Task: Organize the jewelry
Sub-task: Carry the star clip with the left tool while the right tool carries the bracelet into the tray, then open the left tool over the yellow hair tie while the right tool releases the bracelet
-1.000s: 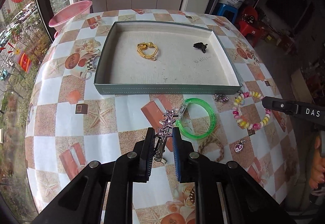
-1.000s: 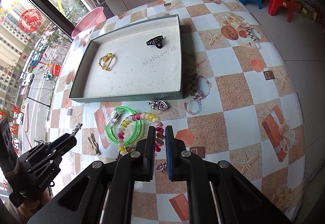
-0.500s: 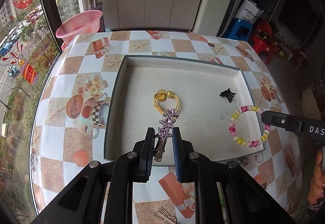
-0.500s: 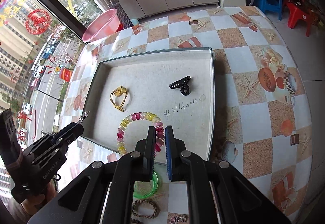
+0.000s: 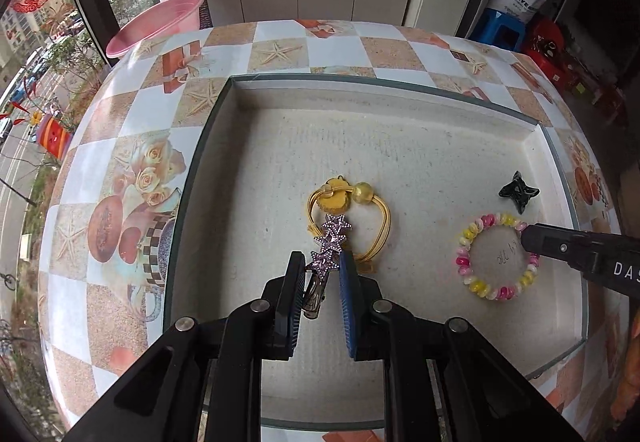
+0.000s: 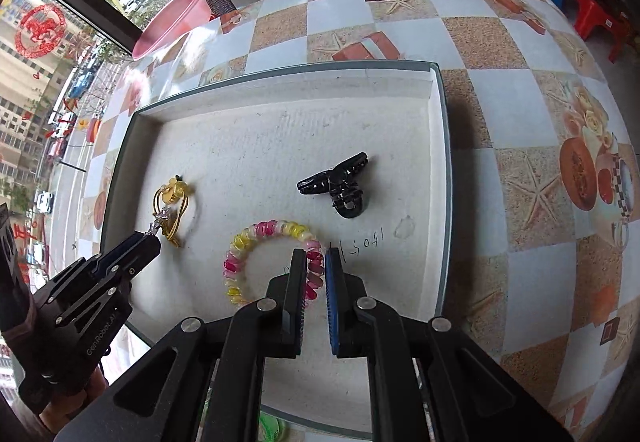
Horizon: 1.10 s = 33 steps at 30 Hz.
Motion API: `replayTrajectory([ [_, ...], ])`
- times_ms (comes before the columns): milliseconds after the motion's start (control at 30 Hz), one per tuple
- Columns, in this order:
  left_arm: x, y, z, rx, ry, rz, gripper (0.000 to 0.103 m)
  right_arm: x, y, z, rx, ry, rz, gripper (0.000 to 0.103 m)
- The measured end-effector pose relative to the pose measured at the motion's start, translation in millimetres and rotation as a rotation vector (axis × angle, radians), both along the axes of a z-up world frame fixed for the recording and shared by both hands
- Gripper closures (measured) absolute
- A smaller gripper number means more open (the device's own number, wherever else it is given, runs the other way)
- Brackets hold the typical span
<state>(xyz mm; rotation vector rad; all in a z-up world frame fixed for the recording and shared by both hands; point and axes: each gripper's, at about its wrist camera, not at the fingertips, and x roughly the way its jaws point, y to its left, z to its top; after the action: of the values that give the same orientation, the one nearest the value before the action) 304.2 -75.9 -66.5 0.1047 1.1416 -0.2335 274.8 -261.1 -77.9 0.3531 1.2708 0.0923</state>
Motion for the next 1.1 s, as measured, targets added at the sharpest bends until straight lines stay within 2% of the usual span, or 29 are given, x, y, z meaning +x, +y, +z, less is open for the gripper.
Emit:
replayTrajectory([
  [333, 20.8, -13.0, -8.0, 0.05, -0.041, 0.011, 0.073, 28.7, -12.5, -3.7, -0.057, -0.019, -0.008, 0.093],
  [500, 19.8, -21.0, -7.4, 0.109, -0.066, -0.02, 0.072, 29.6, -9.2, -3.6, -0.078, -0.023, 0.013, 0.092],
  [633, 16.8, -19.2, -3.2, 0.112, -0.082, -0.007, 0.072, 30.1, -10.1, -4.2, -0.051, -0.013, 0.009, 0.092],
  [700, 16.3, -17.0, -0.4, 0.098, -0.082, -0.002, 0.072, 29.6, -10.1, -3.5, -0.037, -0.012, 0.006, 0.087],
  [767, 15.6, -16.9, 2.3, 0.096, -0.087, -0.007, 0.072, 28.7, -8.7, -0.4, -0.027, -0.024, 0.001, 0.069],
  [833, 14.2, -17.6, 5.5, 0.101, -0.098, -0.014, 0.071, 27.3, -8.3, 4.6, -0.006, -0.042, -0.007, 0.059],
  [867, 13.6, -17.7, 7.1, 0.104, -0.101, -0.015, 0.064, 26.9, -8.2, 7.2, 0.003, -0.049, -0.012, 0.059],
  [900, 12.5, -17.0, 9.7, 0.102, -0.107, -0.01, 0.03, 26.8, -8.2, 10.0, 0.01, -0.055, -0.018, 0.059],
  [933, 10.4, -15.5, 13.9, 0.098, -0.129, 0.003, 0.004, 26.3, -8.7, 13.4, 0.02, -0.061, -0.026, 0.059],
  [1000, 6.8, -13.7, 22.7, 0.083, -0.164, 0.009, 0.002, 24.7, -10.3, 19.5, 0.038, -0.07, -0.04, 0.059],
  [1100, 6.9, -13.7, 28.5, 0.082, -0.157, 0.002, 0.002, 21.0, -12.3, 29.1, 0.054, -0.086, -0.055, 0.057],
])
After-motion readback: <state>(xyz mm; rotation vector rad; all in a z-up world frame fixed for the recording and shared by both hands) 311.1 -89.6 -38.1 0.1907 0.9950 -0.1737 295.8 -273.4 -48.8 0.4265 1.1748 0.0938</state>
